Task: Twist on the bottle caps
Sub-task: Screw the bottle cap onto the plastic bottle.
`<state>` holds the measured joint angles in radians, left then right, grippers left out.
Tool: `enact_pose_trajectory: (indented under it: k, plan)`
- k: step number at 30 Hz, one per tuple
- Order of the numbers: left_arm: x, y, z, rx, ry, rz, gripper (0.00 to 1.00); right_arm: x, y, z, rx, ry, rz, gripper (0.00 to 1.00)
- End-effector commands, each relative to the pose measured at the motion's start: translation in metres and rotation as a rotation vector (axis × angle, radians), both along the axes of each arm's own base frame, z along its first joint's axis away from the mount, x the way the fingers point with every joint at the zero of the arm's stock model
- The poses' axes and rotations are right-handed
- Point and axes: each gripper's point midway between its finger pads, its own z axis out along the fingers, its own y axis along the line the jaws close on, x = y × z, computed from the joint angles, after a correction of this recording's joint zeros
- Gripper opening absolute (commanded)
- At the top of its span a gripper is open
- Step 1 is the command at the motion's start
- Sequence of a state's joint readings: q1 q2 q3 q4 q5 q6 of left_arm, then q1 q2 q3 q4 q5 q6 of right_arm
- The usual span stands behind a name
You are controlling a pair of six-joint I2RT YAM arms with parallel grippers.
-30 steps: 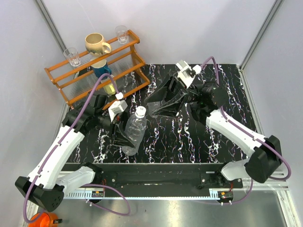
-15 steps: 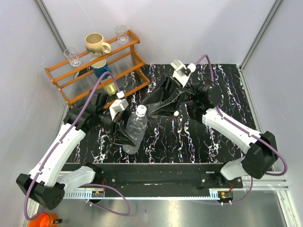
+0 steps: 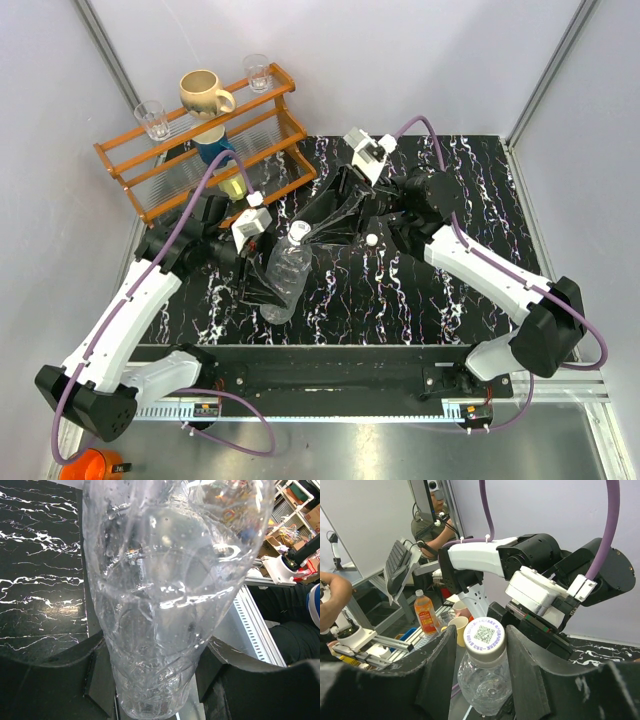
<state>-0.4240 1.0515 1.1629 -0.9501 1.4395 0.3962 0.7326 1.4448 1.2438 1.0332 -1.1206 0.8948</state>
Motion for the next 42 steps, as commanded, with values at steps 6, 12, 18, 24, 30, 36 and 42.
enact_pose_trajectory:
  k: [6, 12, 18, 24, 30, 36, 42]
  plan:
    - [0.003, -0.001, 0.013, -0.04, -0.092, -0.002, 0.0, -0.009, 0.004, 0.01, 0.007, -0.051, 0.013, 0.43]
    - [0.006, -0.001, 0.011, -0.021, -0.104, 0.019, 0.0, -0.01, 0.004, 0.008, 0.008, -0.042, 0.01, 0.31]
    - [0.024, -0.002, 0.005, 0.047, -0.152, 0.113, 0.0, 0.001, 0.011, -0.007, -0.044, 0.025, -0.034, 0.24]
    - [0.051, -0.001, -0.005, 0.125, -0.199, 0.243, 0.0, 0.038, 0.023, -0.042, -0.179, 0.132, -0.246, 0.11]
    - [0.07, 0.001, -0.01, 0.174, -0.226, 0.343, 0.0, 0.067, 0.025, -0.079, -0.313, 0.257, -0.423, 0.07]
    - [0.098, 0.009, -0.018, 0.25, -0.264, 0.494, 0.0, 0.086, 0.015, -0.103, -0.414, 0.366, -0.578, 0.04]
    - [0.136, 0.026, -0.03, 0.353, -0.327, 0.697, 0.0, 0.1, 0.006, -0.118, -0.458, 0.496, -0.72, 0.03]
